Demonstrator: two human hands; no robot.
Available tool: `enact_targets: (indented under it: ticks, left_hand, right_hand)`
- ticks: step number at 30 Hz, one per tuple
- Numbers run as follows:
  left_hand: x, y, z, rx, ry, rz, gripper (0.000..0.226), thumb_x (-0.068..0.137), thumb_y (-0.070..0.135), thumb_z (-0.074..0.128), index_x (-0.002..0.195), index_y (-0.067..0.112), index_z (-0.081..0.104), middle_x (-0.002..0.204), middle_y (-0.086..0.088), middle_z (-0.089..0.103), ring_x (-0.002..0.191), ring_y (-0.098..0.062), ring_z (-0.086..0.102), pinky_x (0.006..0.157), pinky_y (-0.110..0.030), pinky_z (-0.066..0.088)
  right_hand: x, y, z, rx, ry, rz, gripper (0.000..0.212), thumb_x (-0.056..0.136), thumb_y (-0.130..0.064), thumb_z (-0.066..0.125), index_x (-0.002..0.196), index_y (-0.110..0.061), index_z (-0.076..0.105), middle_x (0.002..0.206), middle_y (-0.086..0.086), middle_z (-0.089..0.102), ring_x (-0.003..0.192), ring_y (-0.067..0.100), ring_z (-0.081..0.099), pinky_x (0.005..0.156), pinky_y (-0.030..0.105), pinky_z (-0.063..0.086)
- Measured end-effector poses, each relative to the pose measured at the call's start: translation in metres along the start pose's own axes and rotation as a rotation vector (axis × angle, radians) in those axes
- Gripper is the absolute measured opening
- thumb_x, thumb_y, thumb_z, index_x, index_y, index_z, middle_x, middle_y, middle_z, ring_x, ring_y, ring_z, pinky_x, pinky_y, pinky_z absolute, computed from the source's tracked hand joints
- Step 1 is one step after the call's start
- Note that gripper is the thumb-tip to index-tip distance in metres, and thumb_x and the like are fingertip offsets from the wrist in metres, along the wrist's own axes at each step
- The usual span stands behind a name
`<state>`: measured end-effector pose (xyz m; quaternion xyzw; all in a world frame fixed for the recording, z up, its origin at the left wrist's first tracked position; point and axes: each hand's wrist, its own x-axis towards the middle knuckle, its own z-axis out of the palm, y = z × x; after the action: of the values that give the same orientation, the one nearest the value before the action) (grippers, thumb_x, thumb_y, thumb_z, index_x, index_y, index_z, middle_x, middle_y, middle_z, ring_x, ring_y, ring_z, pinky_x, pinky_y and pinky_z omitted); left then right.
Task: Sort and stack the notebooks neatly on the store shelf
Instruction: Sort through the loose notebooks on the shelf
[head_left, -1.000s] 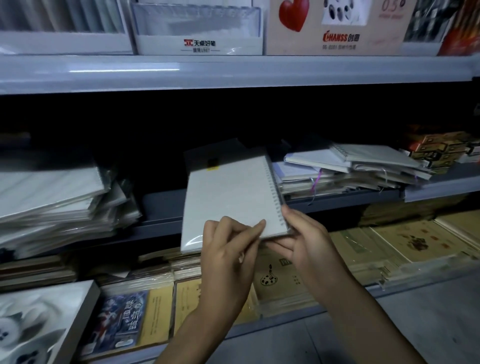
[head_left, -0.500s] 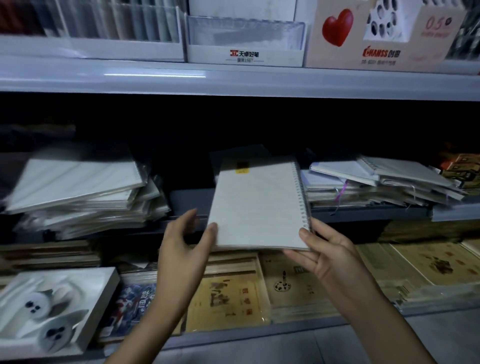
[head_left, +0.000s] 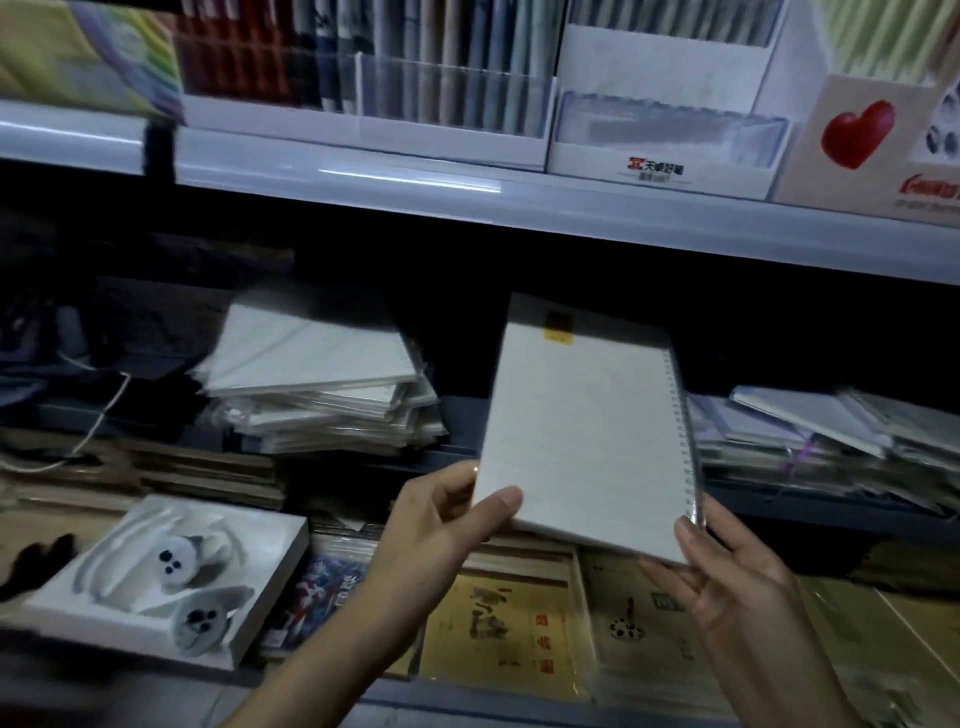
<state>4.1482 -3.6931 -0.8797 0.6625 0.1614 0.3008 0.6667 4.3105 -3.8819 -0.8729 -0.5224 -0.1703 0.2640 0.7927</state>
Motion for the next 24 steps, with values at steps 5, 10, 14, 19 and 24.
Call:
enact_targets:
  ticks: [5, 10, 14, 19, 24]
  left_hand:
    - [-0.009, 0.014, -0.023, 0.038, 0.134, 0.194, 0.014, 0.101, 0.02, 0.071, 0.112, 0.023, 0.079, 0.101, -0.005, 0.08, 0.093, -0.027, 0.076, 0.079, -0.04, 0.059]
    - [-0.008, 0.028, -0.059, 0.063, 0.36, 0.325, 0.007, 0.098, 0.029, 0.071, 0.099, 0.027, 0.077, 0.082, -0.015, 0.073, 0.074, -0.038, 0.066, 0.065, -0.047, 0.055]
    - [0.001, 0.052, -0.094, 0.181, 0.562, 0.424, 0.029, 0.103, 0.025, 0.065, 0.075, 0.016, 0.063, 0.062, 0.0, 0.062, 0.058, -0.01, 0.057, 0.057, -0.03, 0.042]
    - [0.021, 0.074, -0.142, 0.179, 0.716, 0.438, 0.042, 0.105, 0.04, 0.063, 0.076, 0.01, 0.062, 0.055, -0.001, 0.057, 0.052, -0.011, 0.051, 0.056, -0.034, 0.04]
    - [0.049, 0.068, -0.188, 0.373, 0.874, 0.318, 0.049, 0.097, 0.051, 0.067, 0.071, 0.01, 0.061, 0.06, -0.006, 0.056, 0.057, -0.018, 0.052, 0.062, -0.039, 0.043]
  right_hand:
    - [0.0, 0.007, 0.039, 0.052, -0.066, -0.016, 0.047, 0.081, -0.006, 0.057, 0.128, -0.01, 0.063, 0.112, 0.009, 0.078, 0.086, 0.023, 0.078, 0.063, 0.029, 0.063]
    - [0.007, 0.018, 0.095, 0.017, -0.177, -0.048, 0.041, 0.086, -0.01, 0.058, 0.127, -0.009, 0.064, 0.117, 0.009, 0.076, 0.095, 0.02, 0.076, 0.067, 0.028, 0.063]
    - [0.016, 0.017, 0.147, -0.122, -0.308, -0.119, 0.028, 0.099, -0.012, 0.054, 0.125, -0.011, 0.063, 0.115, 0.007, 0.077, 0.096, 0.029, 0.077, 0.067, 0.028, 0.063]
    - [0.035, 0.017, 0.215, -0.257, -0.327, -0.195, 0.037, 0.104, -0.018, 0.055, 0.137, -0.001, 0.055, 0.119, 0.017, 0.071, 0.081, 0.032, 0.078, 0.055, 0.025, 0.06]
    - [0.056, 0.034, 0.252, -0.613, -0.21, -0.267, 0.041, 0.104, -0.037, 0.057, 0.104, 0.004, 0.064, 0.061, 0.008, 0.069, 0.042, 0.023, 0.063, 0.039, 0.03, 0.047]
